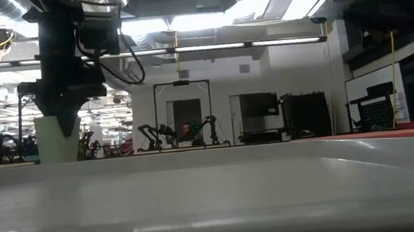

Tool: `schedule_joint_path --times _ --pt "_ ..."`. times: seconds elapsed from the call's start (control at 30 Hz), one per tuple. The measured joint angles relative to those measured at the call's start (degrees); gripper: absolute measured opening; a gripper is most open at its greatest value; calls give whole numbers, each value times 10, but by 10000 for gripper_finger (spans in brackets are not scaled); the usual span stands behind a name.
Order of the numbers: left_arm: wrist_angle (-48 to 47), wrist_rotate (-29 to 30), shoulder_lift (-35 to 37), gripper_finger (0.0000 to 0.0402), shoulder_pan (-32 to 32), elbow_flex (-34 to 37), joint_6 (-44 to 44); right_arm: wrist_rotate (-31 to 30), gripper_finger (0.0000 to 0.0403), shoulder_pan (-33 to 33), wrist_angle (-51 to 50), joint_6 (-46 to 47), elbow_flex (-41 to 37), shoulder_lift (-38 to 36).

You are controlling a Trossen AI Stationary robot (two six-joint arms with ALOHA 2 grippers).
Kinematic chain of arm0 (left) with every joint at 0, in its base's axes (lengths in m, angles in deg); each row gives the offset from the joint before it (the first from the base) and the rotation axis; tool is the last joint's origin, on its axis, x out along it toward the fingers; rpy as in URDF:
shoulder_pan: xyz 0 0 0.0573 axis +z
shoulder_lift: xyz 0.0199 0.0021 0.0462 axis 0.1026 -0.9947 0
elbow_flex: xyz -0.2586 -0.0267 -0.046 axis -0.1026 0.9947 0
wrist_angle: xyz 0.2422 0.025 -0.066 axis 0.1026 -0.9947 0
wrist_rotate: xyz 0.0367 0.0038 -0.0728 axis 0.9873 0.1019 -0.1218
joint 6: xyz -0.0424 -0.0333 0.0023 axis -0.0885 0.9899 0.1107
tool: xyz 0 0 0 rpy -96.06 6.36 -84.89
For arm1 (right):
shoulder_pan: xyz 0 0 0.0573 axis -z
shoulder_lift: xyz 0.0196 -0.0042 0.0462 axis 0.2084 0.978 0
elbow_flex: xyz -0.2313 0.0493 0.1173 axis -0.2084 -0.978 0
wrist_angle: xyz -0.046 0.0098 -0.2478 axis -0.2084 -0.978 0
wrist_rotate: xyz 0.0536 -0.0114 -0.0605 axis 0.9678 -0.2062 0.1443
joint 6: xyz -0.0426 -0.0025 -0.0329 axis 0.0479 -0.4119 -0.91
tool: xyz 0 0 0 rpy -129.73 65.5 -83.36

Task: Pick and place plate/cup/fork/spoon on tray
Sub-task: Put the green cup on the gray serving tray

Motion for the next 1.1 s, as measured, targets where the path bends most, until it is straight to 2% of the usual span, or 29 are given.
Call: schedule_joint_path --times 0.17,0.27,0.37,0.4,0.47,0.6,0.73,0.83,0.93,1.0,1.1 --pt "5 43 0 98 0 16 -1 0 80 0 0 0 0 0" --pt "5 32 0 88 0 22 -16 0 80 0 0 0 0 0" --pt "9 21 0 48 -2 22 -47 0 80 0 0 0 0 0" --pt "13 25 0 26 -4 22 -55 0 80 0 0 0 0 0" --pt "19 54 0 9 -11 22 -61 0 80 0 0 -1 0 0" --pt "9 99 0 4 -35 -3 -71 0 80 0 0 -2 0 0" --pt "16 90 0 2 -66 -55 -80 0 80 0 0 -2 0 0" --pt "80 48 0 2 -102 -93 -115 0 80 0 0 -2 0 0" --pt "203 4 -2 2 -140 -116 -135 0 80 0 0 -2 0 0" --pt "290 -8 -17 1 -169 -128 -141 0 80 0 0 -2 0 0" --pt "348 -44 -60 1 -206 -158 -185 0 80 0 0 -2 0 0"
